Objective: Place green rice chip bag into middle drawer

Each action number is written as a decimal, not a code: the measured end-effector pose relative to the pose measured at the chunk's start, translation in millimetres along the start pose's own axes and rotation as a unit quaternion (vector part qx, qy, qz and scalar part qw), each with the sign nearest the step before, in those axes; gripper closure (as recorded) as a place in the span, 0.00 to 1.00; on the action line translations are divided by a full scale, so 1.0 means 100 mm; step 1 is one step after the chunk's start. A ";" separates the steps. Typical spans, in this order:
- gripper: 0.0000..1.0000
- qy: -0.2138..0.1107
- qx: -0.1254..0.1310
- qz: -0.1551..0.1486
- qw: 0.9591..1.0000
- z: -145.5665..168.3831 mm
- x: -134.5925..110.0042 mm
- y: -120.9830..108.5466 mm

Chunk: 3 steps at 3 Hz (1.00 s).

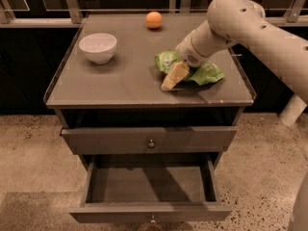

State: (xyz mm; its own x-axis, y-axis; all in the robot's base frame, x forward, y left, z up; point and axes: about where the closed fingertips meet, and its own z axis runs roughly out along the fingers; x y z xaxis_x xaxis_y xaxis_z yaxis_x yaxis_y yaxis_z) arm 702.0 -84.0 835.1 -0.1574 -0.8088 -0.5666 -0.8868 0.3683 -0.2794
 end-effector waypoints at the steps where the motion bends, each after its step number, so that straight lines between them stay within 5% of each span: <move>1: 0.40 0.000 0.000 0.000 1.000 -0.04 -0.03 -0.01; 3: 0.86 0.000 0.000 0.000 1.000 -0.04 -0.03 -0.01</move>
Offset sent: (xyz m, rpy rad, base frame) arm 0.0002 0.0000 0.0042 0.0002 0.0012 -0.0003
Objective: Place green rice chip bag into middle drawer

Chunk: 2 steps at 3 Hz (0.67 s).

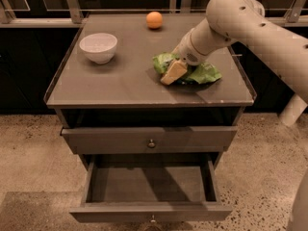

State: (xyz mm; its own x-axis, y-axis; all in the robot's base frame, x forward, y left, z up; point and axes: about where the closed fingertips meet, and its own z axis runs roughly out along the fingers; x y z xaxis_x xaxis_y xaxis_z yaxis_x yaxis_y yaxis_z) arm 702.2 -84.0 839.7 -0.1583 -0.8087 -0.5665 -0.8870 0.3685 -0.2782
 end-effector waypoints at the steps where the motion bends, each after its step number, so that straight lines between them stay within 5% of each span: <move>1: 1.00 0.000 0.000 0.000 1.000 0.00 0.00 0.00; 2: 1.00 0.000 0.000 0.000 1.000 -0.03 -0.02 -0.01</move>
Offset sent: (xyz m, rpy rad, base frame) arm 0.0029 0.0128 -0.0014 0.0443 0.0385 0.0775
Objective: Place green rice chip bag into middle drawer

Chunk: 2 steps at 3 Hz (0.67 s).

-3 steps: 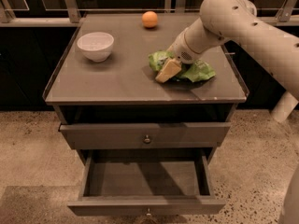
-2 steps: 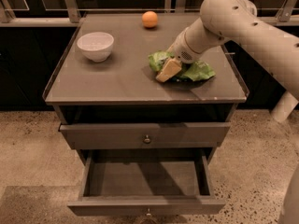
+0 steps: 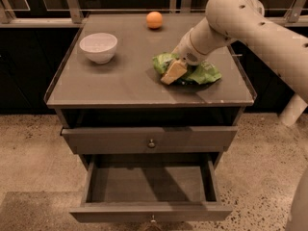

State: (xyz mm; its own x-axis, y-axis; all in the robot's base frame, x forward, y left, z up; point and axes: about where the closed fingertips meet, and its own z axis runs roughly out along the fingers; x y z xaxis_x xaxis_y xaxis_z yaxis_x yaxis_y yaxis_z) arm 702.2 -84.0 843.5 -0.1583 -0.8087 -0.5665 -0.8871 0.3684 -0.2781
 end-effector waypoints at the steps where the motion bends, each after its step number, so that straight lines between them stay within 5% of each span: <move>1: 1.00 -0.004 -0.003 0.003 1.000 -0.08 0.03 0.11; 2: 1.00 -0.049 0.017 0.016 0.999 -0.56 -0.03 0.55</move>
Offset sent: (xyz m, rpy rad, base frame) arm -0.1764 -0.0474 0.0326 0.2029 -0.1227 -0.1276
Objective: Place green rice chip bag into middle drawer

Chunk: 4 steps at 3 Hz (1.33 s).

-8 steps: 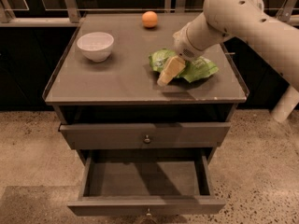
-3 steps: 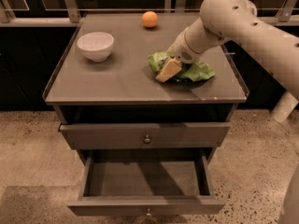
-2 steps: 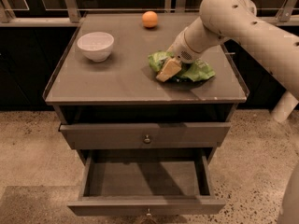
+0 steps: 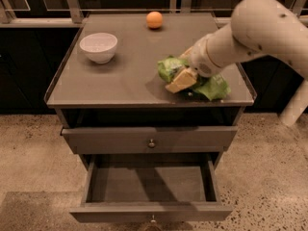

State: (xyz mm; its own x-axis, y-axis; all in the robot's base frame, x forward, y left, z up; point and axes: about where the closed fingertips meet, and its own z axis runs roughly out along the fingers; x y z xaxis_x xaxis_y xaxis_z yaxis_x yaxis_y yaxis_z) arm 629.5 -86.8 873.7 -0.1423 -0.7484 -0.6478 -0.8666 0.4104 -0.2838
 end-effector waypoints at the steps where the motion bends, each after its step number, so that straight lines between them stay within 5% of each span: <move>1: 1.00 -0.036 0.048 -0.002 0.998 -0.47 -0.07 0.42; 2: 1.00 -0.022 0.062 0.024 0.998 -0.62 0.29 0.51; 4: 1.00 -0.023 0.055 0.006 0.998 -0.62 0.19 0.58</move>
Offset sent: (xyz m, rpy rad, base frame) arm -0.0503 -0.0002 0.0252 0.0434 -0.0957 -0.0318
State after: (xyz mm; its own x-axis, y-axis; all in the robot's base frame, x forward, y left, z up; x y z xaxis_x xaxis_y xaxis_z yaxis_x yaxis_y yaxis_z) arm 547.0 -109.2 888.4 -0.1281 -0.7200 -0.6821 -0.8070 0.4754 -0.3503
